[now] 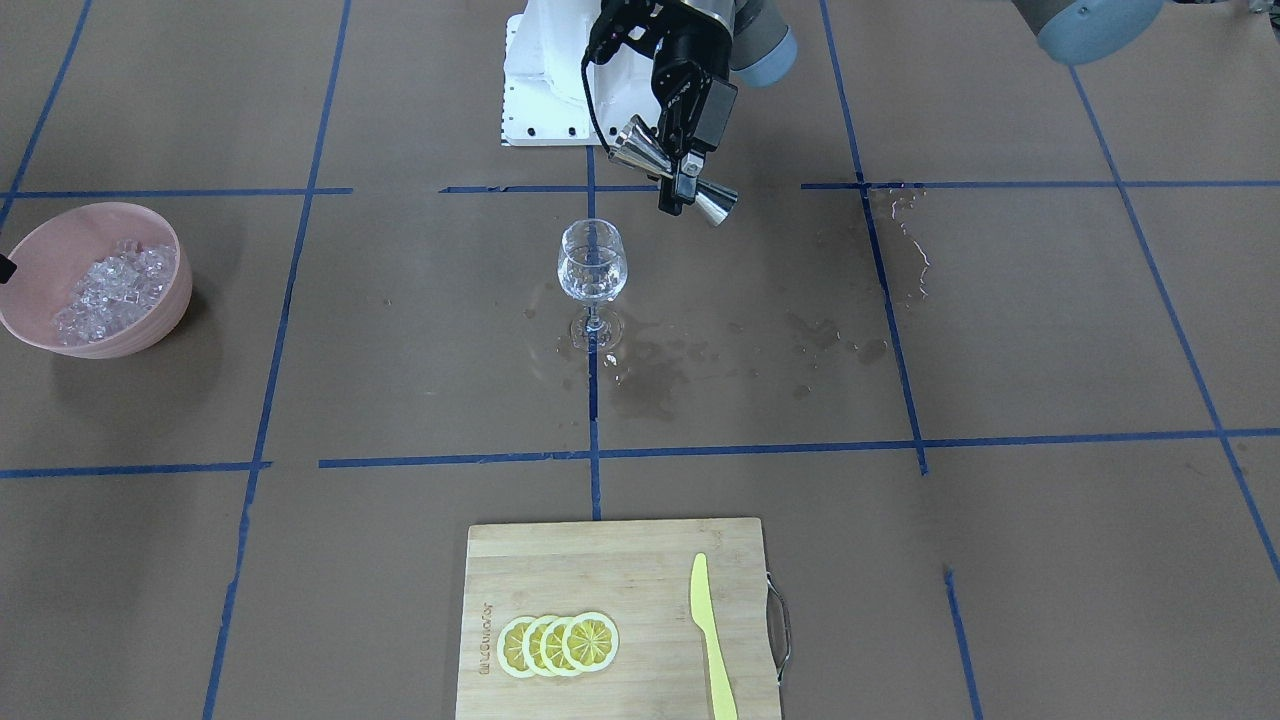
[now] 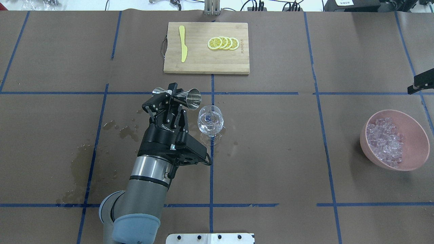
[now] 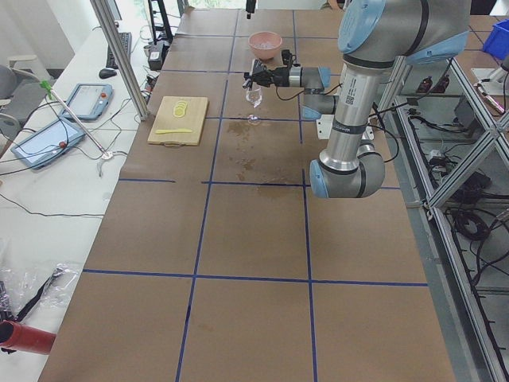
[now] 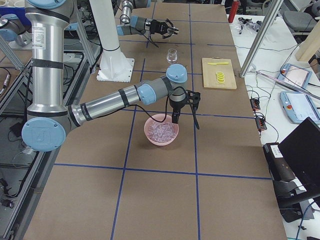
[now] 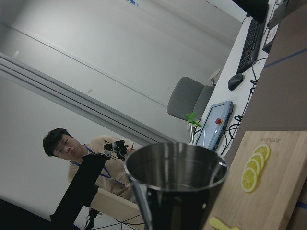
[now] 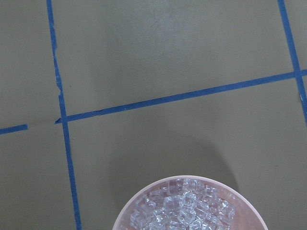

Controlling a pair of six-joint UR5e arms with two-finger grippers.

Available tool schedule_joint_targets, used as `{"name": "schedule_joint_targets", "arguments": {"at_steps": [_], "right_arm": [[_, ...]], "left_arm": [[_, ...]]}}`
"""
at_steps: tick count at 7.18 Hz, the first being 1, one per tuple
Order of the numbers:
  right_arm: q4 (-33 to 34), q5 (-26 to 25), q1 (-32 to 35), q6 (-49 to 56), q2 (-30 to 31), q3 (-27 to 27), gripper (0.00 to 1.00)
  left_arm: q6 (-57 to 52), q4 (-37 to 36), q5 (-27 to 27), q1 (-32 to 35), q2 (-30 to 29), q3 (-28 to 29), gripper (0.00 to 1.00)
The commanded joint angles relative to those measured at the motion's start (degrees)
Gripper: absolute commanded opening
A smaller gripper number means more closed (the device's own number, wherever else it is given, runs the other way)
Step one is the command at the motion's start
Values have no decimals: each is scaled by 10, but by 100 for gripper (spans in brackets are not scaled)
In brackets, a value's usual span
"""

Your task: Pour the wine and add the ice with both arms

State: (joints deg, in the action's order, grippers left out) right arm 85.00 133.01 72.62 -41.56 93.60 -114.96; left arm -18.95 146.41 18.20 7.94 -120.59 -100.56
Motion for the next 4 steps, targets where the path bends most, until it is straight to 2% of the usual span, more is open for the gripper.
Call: {"name": "schedule_joint_targets", "arguments": {"at_steps": [1, 2, 4], "right_arm": [[0, -8, 0, 1, 0, 0, 100], [0, -11, 0, 2, 1, 0, 100], [0, -16, -6, 1, 2, -3, 100]], "left_arm": [[166, 8, 23, 0, -1, 5, 0], [222, 8, 37, 3, -1, 3, 0], [246, 12, 62, 21, -2, -3, 0]]}}
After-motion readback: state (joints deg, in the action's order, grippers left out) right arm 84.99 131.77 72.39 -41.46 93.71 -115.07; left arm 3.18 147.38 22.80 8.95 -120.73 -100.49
